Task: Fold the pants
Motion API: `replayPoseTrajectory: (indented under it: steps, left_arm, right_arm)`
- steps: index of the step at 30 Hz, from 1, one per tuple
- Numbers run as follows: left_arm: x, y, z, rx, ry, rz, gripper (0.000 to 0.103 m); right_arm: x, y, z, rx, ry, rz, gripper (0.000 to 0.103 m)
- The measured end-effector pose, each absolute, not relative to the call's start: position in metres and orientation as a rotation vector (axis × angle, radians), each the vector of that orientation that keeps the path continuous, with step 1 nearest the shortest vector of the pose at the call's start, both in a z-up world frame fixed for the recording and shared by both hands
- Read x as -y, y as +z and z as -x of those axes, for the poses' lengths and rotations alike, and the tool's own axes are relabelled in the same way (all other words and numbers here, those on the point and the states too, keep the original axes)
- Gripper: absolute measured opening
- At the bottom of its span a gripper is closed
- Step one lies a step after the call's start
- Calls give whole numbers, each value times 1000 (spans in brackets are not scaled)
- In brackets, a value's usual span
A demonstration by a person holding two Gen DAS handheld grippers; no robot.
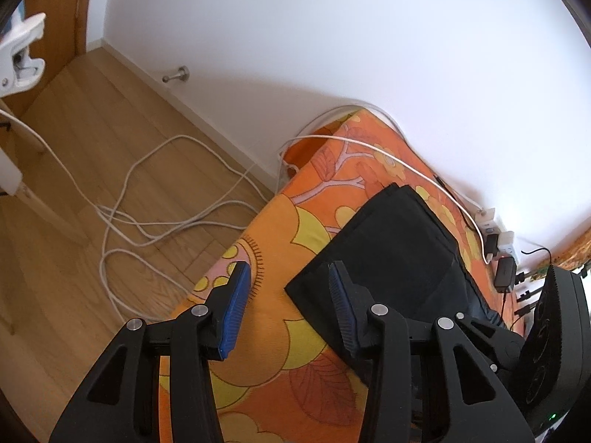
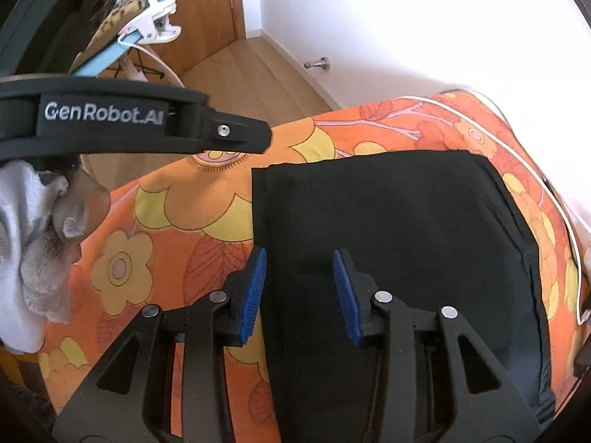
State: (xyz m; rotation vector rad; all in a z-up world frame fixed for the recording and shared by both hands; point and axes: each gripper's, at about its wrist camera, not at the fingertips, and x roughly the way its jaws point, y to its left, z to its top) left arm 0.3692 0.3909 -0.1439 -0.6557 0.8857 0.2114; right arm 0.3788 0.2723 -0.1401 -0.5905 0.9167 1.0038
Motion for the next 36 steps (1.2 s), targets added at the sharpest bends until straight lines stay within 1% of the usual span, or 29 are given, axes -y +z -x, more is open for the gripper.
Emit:
replayPoseTrajectory:
  steps: [1, 2, 3, 6, 14, 16, 17, 18, 19, 20, 22, 24, 25, 26, 27, 28, 32, 36]
  left_arm:
    - [-390, -144, -370, -887, 210, 656, 41]
    - [-389, -145, -370, -887, 209, 655, 41]
    - [-389, -145, -370, -888, 208, 654, 41]
    - [-390, -145, -370, -886, 206, 660, 41]
    - [-386, -152, -374, -909, 191, 663, 44]
    - [-384, -154, -376, -922, 185, 656, 44]
    - [-382, -155, -377, -925, 184, 647, 44]
    - [-380, -154, -378, -924, 188, 632, 44]
    - [-379, -154, -379, -925, 185, 626, 44]
    - [-378, -154, -380, -927, 185, 616, 44]
    - [-376, -154, -382, -927, 184, 601, 44]
    - [-374, -153, -383, -928, 186, 585, 41]
    - [-373, -154, -383, -929, 180, 582, 36]
    - [-372, -155, -385, -935, 174, 584, 22]
    - [-372, -155, -385, -934, 188, 574, 18]
    - [-373, -156, -386, -935, 186, 581, 17]
    - [-377, -156, -385, -921, 177, 611, 7]
    - [-384, -154, -384, -903, 142, 679, 4]
  right_arm:
    - [-273, -140, -379, -910, 1003, 596, 23]
    - [-273, -139, -381, -913, 1003, 592, 10]
    - [-273, -138, -384, -925, 996, 582, 4]
    - [-271, -140, -394, -964, 995, 524, 3]
    - [-278, -141, -387, -944, 994, 528, 3]
    - [-276, -141, -393, -974, 1015, 488, 4]
    - [-274, -140, -394, -990, 1027, 479, 9]
    - [-271, -139, -395, -1000, 1034, 469, 22]
    - [-266, -137, -394, -994, 1044, 467, 30]
    - [-260, -134, -392, -978, 1044, 466, 41]
    - [-245, -131, -392, -975, 1044, 438, 42]
    - [-232, -130, -393, -988, 1030, 414, 42]
    - [-227, -130, -394, -994, 1027, 405, 42]
    - [-224, -130, -393, -996, 1023, 402, 42]
    - [-222, -130, -392, -991, 1020, 405, 42]
    - [-223, -129, -391, -985, 1019, 412, 42]
    - [-231, -126, -382, -957, 1028, 433, 42]
    - [-246, -125, -375, -917, 1023, 454, 42]
